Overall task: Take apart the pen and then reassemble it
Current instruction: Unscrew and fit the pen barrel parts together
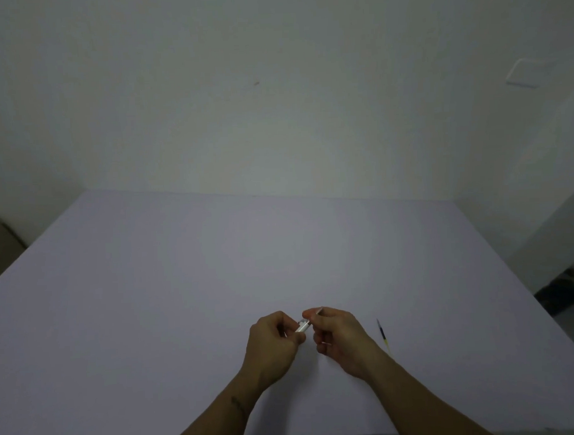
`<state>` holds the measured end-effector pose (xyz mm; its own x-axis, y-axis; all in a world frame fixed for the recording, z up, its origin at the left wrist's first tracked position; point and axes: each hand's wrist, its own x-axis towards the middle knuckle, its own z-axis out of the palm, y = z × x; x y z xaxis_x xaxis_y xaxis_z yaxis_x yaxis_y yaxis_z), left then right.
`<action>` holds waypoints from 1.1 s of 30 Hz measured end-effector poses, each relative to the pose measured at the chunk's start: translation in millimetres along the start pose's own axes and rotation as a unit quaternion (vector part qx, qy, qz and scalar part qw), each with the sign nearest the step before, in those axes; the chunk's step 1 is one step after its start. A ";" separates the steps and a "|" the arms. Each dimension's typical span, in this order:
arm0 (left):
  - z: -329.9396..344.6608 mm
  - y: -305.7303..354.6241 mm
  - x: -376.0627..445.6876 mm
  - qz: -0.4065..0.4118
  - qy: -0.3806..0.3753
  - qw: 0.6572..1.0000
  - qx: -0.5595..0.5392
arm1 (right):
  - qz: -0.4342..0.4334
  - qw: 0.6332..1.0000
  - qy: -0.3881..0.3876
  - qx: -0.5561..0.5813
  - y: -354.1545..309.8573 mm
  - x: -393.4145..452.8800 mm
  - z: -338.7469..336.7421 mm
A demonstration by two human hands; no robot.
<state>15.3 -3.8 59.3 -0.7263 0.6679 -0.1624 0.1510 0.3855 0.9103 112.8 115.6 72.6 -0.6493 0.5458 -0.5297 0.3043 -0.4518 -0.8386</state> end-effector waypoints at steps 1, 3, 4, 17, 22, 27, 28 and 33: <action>0.1 -0.1 -0.3 0.001 -0.001 1.000 0.002 | -0.001 1.000 0.006 -0.008 -0.9 0.2 -0.1; 0.9 -0.5 -2.3 0.002 -0.001 1.000 0.000 | -0.001 0.999 0.025 -0.039 -2.4 1.5 1.7; 1.1 -1.0 -3.2 0.003 0.001 1.000 -0.002 | 0.001 0.998 0.034 -0.051 -3.1 2.0 3.0; 0.7 -2.4 -1.9 -0.001 0.005 1.000 0.000 | -0.007 0.999 0.026 -0.047 -1.3 -0.2 5.2; -0.2 -2.3 -0.5 -0.004 -0.001 1.000 0.001 | -0.005 1.000 0.012 -0.014 -0.5 -0.3 -0.2; 0.9 -4.2 -1.8 -0.006 0.001 1.000 -0.001 | 0.003 0.999 0.035 -0.037 0.5 2.0 4.5; 0.2 -4.3 -1.5 -0.008 0.002 1.000 -0.002 | 0.007 0.999 0.025 -0.026 1.4 1.0 3.7; -1.6 -2.5 1.1 -0.011 -0.003 1.000 -0.007 | -0.003 1.000 0.006 -0.009 3.4 2.4 -0.9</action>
<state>13.1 -5.0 57.4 -0.7248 0.6636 -0.1854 0.1247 0.3909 0.9119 112.9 116.0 68.3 -0.6423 0.5575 -0.5260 0.3134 -0.4352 -0.8440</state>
